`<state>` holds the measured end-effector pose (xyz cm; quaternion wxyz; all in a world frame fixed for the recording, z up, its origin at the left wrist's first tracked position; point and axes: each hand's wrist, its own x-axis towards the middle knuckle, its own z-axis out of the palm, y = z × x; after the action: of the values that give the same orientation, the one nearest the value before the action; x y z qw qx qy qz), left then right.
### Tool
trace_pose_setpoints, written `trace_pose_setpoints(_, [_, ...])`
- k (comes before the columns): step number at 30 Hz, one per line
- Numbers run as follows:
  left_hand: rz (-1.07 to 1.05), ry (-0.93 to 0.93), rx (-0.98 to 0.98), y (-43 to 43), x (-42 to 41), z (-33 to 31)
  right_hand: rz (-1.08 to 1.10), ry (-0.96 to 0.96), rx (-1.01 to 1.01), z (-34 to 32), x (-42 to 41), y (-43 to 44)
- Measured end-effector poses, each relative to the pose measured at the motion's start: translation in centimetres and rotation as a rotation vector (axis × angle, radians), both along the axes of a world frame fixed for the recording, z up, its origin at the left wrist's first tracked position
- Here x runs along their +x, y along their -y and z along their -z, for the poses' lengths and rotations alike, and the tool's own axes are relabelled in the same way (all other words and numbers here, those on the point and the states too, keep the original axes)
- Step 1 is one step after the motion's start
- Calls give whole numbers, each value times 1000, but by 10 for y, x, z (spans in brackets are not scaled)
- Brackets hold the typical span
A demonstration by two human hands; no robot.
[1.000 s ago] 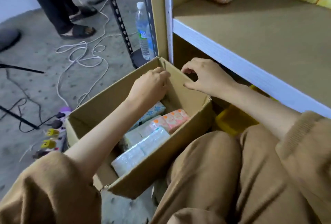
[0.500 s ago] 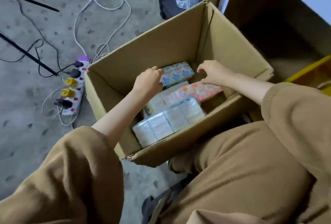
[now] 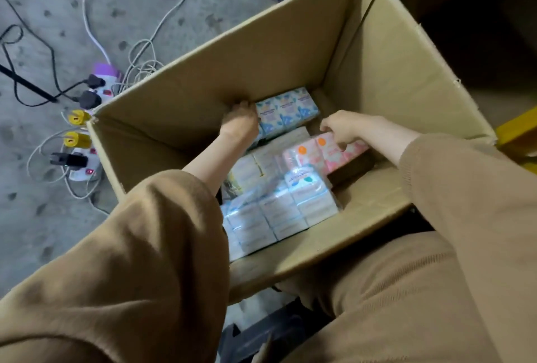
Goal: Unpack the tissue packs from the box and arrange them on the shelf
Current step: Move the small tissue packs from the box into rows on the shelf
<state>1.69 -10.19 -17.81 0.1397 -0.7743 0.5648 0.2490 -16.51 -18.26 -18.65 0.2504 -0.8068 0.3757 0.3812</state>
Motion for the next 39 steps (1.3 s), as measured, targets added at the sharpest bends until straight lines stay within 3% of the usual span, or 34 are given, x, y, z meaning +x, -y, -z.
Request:
trace_pose_setpoints(6, [-14,70,61,8,-11,8,-144,-35,55,10,1,-5])
trace_pose_setpoints(13, [-112,-108,125,12,-7,-3,-154,-21,127,10,4,-7])
trace_pose_setpoints(19, [15,72,22,-2,-5,-29,-39,26,177,11,-1,-7])
trace_pose_setpoints(25, [-42,196,220,-24,18,-50,-78,39,131,6,1,-9])
trace_pose_setpoints(30, [-17,119,317,-26,27,-47,-74,-17,136,6,4,-10])
trace_pose_setpoints(39, [-241,-127,341,-23,48,-34,-168,-74,193,9,11,-13])
